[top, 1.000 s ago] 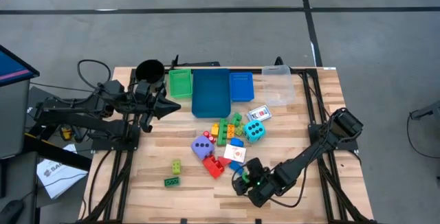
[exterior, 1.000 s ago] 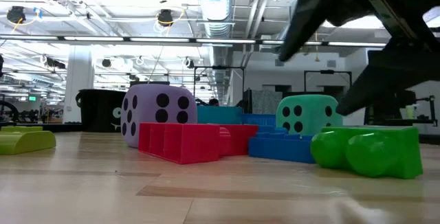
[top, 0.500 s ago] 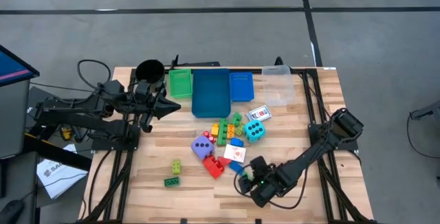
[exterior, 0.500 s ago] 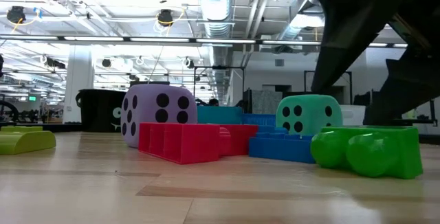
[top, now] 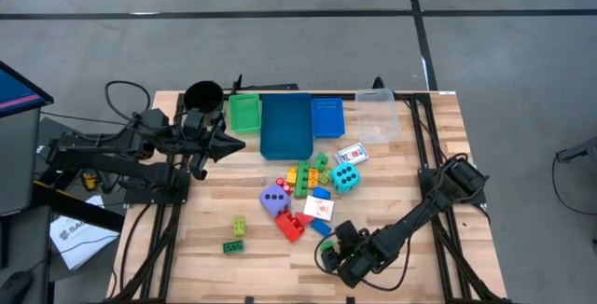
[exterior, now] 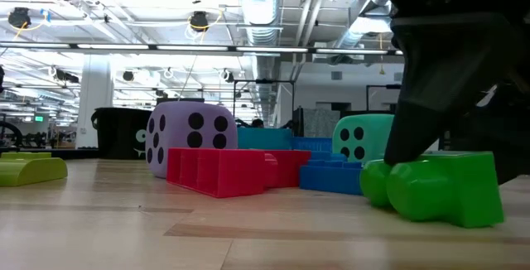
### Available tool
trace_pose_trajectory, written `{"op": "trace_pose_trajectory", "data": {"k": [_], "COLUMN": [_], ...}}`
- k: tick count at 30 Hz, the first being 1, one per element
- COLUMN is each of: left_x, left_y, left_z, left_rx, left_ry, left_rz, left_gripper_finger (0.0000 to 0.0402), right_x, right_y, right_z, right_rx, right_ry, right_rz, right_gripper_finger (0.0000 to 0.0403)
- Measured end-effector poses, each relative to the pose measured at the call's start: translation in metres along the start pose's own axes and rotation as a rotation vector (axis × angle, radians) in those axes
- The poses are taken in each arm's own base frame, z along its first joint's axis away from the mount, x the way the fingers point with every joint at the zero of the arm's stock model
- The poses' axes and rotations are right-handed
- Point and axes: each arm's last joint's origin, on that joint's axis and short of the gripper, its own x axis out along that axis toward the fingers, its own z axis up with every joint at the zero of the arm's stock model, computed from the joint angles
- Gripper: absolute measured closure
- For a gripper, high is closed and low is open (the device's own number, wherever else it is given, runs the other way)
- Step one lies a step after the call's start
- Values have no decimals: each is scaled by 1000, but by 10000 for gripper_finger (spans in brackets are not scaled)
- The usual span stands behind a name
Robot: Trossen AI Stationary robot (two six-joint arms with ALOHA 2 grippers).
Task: Pick & Place Toys
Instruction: Put the large green game piece into the transparent bin
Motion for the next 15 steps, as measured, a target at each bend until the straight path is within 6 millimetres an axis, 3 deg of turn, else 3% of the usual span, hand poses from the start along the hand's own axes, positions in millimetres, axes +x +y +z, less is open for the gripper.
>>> {"op": "trace_pose_trajectory", "data": {"k": [15], "left_x": [0], "left_y": [0], "left_z": [0], "left_rx": [0], "left_ry": [-1], "left_rz": [0], "left_gripper_finger": [400], "right_x": [4], "right_y": [6], "right_z": [-1], "right_rx": [-7], "right_ry": [2], "right_rz": [63], "right_gripper_finger": [145]}}
